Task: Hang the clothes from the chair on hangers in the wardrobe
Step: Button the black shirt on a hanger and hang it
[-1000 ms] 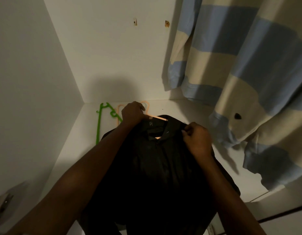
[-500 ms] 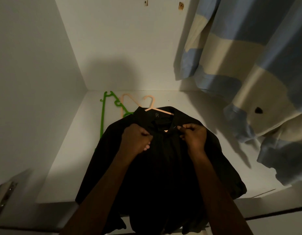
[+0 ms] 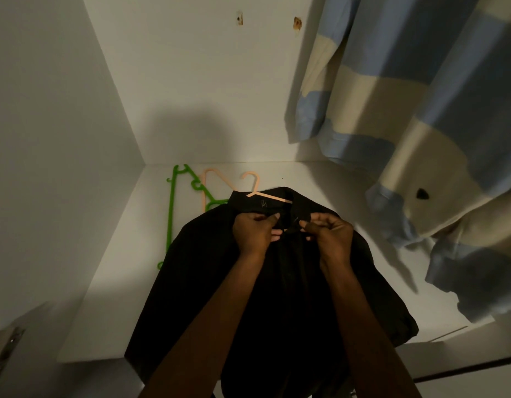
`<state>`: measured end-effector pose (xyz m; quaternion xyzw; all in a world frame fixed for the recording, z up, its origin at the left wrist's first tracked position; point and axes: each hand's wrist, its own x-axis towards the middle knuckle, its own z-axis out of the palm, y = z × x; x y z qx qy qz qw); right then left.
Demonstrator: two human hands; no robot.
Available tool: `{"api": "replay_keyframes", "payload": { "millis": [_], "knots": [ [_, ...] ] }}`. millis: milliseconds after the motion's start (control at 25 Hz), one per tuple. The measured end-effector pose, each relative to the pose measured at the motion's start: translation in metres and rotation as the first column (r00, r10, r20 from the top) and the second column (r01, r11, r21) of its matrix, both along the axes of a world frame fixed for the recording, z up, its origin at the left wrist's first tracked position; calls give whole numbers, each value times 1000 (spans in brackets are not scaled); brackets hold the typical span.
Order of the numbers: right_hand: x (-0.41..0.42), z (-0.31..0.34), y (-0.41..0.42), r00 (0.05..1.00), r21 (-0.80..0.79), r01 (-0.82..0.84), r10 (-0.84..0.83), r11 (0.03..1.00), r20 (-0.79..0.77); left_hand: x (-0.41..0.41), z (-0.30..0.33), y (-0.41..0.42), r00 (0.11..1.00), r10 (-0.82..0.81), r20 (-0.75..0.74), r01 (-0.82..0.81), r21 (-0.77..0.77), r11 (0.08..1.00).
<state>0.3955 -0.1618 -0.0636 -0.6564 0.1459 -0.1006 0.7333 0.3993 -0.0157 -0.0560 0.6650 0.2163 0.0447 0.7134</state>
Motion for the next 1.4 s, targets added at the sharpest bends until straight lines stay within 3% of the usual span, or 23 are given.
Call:
{"api": "replay_keyframes", "payload": {
  "millis": [80, 200, 320, 520, 680, 920, 1120, 1240, 1320, 1400],
  "knots": [
    [0, 0, -2, 1000, 18, -15, 15, 1000, 21, 5, -3, -5, 1000, 13, -22, -13, 27, 1000],
    [1, -1, 2, 999, 32, -41, 41, 999, 25, 10, -11, -11, 995, 61, -79, -31, 332, 943],
    [4, -4, 4, 1000, 41, -22, 21, 999, 3, 11, -15, -14, 996, 84, -20, -60, 542, 838],
    [7, -7, 2, 998, 8, -29, 29, 1000, -48, 15, -18, -13, 992, 126, 15, -108, 619, 778],
    [6, -3, 3, 994, -33, -63, 60, 997, -88, 24, -9, -13, 995, 87, -50, -18, 764, 645],
    [8, -1, 3, 988, -106, -96, 82, 990, -134, 30, -5, -5, 999, -32, -11, 28, 802, 596],
    [13, -4, 5, 964, -253, -156, 91, 955, -249, 39, -12, 12, 994, -100, -40, 101, 670, 736],
    [15, -6, 6, 963, -318, -102, 13, 943, -269, 38, -15, 19, 984, -175, 22, 120, 640, 759],
    [14, -3, 8, 964, -222, -56, -6, 973, -267, 33, -15, 20, 978, -203, 58, 116, 652, 749],
    [15, 2, 10, 963, -23, 10, -16, 1000, -269, 33, -18, 22, 974, -211, 83, 123, 590, 798]
  ]
}}
